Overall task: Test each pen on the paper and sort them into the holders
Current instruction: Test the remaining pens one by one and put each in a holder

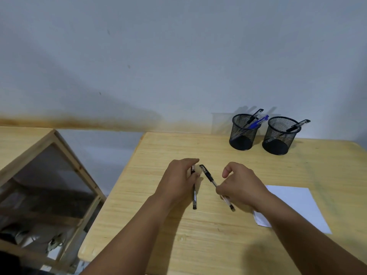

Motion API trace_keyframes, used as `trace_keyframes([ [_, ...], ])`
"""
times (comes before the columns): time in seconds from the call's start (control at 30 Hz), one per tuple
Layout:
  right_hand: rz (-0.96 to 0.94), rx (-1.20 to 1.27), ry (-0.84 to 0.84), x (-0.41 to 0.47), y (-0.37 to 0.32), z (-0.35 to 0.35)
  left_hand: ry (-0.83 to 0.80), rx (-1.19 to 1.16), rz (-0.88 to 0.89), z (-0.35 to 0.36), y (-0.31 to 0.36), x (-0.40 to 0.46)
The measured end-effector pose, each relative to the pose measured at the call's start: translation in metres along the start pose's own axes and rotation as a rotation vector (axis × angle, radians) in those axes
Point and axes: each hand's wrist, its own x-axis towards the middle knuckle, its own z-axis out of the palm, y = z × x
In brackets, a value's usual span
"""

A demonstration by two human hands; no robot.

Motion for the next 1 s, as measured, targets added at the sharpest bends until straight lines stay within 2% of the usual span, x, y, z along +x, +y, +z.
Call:
trace_keyframes([
  [0.13, -0.114, 0.023, -0.112, -0.034, 0.021, -0.031, -0.043, 0.084, 0.262, 0.005, 0.016, -0.005],
  [0.23, -0.143, -0.039, -0.098, -0.05, 0.037, -0.047, -0.075, 0.075, 0.438, 0.012, 0.027, -0.011],
  [0.33, -0.157, -0.053, -0.101, -0.06, 0.057, -0.063, -0.16, 0.079, 0.518, 0.022, 0.039, -0.019],
  [0.5, -0.252, -0.131, -0.082, -0.072, 0.088, -0.078, -0.172, 0.048, 0.536, 0.04, 0.06, -0.034],
  [0.77, -0.412, -0.247, -0.037, -0.066, 0.081, -0.082, -0.085, -0.171, 0.4, 0.058, 0.082, -0.041],
  [1.0, -0.389, -0.138, -0.005, -0.061, 0.073, -0.074, -0.053, -0.239, 0.367, 0.061, 0.09, -0.04],
])
